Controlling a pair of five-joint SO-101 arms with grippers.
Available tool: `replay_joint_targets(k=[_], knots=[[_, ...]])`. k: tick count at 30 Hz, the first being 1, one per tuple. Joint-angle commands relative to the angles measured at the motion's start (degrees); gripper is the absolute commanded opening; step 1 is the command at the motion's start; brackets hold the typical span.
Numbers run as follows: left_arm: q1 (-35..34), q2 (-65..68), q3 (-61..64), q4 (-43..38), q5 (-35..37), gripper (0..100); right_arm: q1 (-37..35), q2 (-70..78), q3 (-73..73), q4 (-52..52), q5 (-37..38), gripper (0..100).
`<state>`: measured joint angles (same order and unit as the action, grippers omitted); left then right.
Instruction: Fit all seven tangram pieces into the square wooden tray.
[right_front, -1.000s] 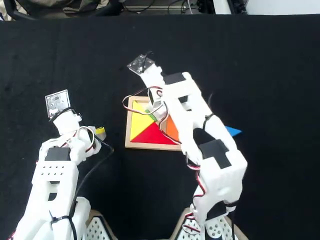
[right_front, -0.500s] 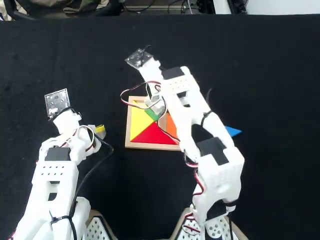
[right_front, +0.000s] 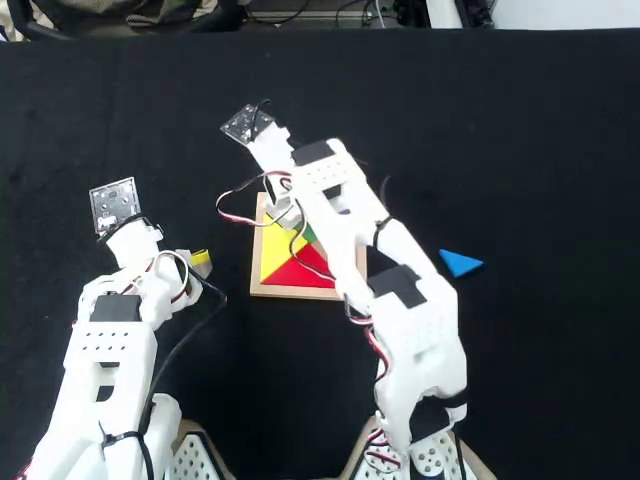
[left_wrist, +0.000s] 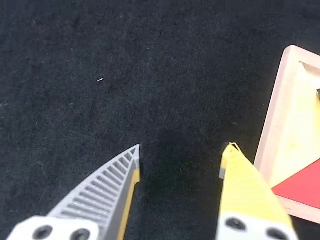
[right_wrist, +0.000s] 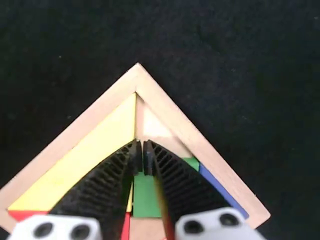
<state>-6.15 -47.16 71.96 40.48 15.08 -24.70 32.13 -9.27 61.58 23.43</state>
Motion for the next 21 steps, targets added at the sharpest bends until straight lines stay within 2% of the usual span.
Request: replay_joint_targets(k=[1, 13, 17, 21], knots=[[-0.13, -0.53, -0.31, -1.05, 0.35, 26, 0.44, -0.48, -3.82, 2.99, -0.18, 1.1], [-0.13, -0.53, -0.31, -1.14, 0.35, 26, 0.53, -1.63, -6.2, 6.15, -0.53, 1.1], [-0.13, -0.53, -0.22, -1.14, 0.35, 26, 1.14, -9.63, -13.14, 15.38, -0.09, 1.1], [-0.13, -0.7, 0.48, -1.23, 0.44, 26, 7.21, -19.56, -17.01, 25.85, 2.11, 1.1]])
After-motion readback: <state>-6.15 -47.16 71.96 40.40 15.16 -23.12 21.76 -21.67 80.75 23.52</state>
